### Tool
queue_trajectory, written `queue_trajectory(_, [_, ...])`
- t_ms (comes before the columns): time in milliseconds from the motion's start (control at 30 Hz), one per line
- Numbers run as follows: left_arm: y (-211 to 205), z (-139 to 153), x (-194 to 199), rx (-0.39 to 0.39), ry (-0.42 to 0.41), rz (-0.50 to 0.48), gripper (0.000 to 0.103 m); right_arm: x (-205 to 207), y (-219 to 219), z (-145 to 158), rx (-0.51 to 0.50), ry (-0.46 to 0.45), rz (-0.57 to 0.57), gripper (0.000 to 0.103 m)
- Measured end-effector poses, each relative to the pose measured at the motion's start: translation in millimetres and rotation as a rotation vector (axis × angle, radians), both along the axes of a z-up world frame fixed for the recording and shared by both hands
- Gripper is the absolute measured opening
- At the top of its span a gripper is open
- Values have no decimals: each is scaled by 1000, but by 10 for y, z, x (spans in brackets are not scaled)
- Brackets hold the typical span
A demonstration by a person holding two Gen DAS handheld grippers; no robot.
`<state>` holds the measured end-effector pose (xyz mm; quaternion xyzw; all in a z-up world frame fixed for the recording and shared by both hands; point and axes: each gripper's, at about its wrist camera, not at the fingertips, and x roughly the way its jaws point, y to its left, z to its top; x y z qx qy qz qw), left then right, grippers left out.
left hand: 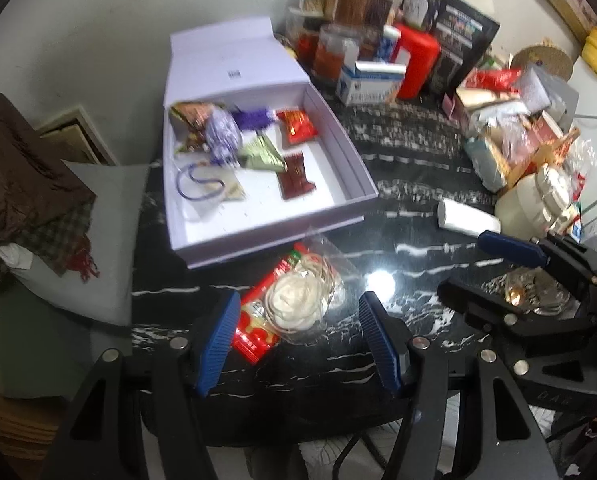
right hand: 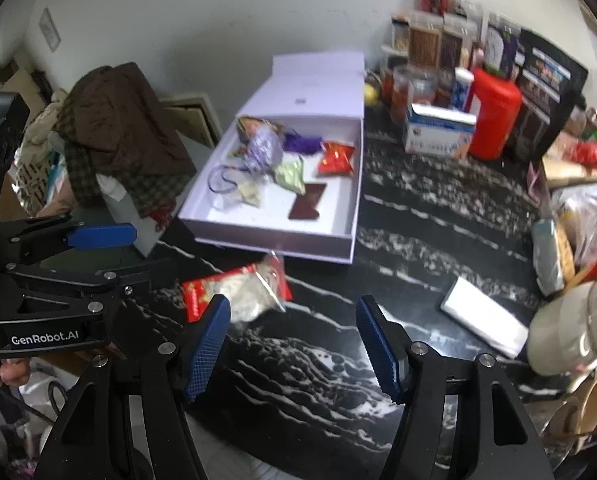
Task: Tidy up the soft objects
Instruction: 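Grasp the clear bag of white cord with the left tool while the right tool approaches the red packet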
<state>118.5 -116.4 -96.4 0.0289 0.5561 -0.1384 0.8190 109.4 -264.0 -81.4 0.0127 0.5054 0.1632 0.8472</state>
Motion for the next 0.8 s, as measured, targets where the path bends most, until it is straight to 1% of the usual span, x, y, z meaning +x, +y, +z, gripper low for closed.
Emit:
queue_trajectory(133, [-103,-254,75,30,35,-48,61,63,-60,-183,-10,35,-12,66])
queue_trajectory(267, [-184,-460,161,18,76,-98,61,128,-107,-373,-14,75,-19,66])
queue_trajectory(367, [-258,-612,229,20,88,-136,61,171,-133,-499,-16,103,-27,66])
queue_trajectory(500, [-344,-844,301,55,102,-177,61,238,-192,-631,-25,130,-41,66])
queue_trajectory(667, [-387,-1131,364,95,132,-182,61,309,-280,-736,-28,158,-63,66])
queue_trajectory(767, [-397,-1227,380,128,129,-185,61,330,-331,-772,-38,163,-80,66])
queue_trajectory(800, [-405,-1230,376,135,114,-188,61,333,-349,-779,-38,165,-86,66])
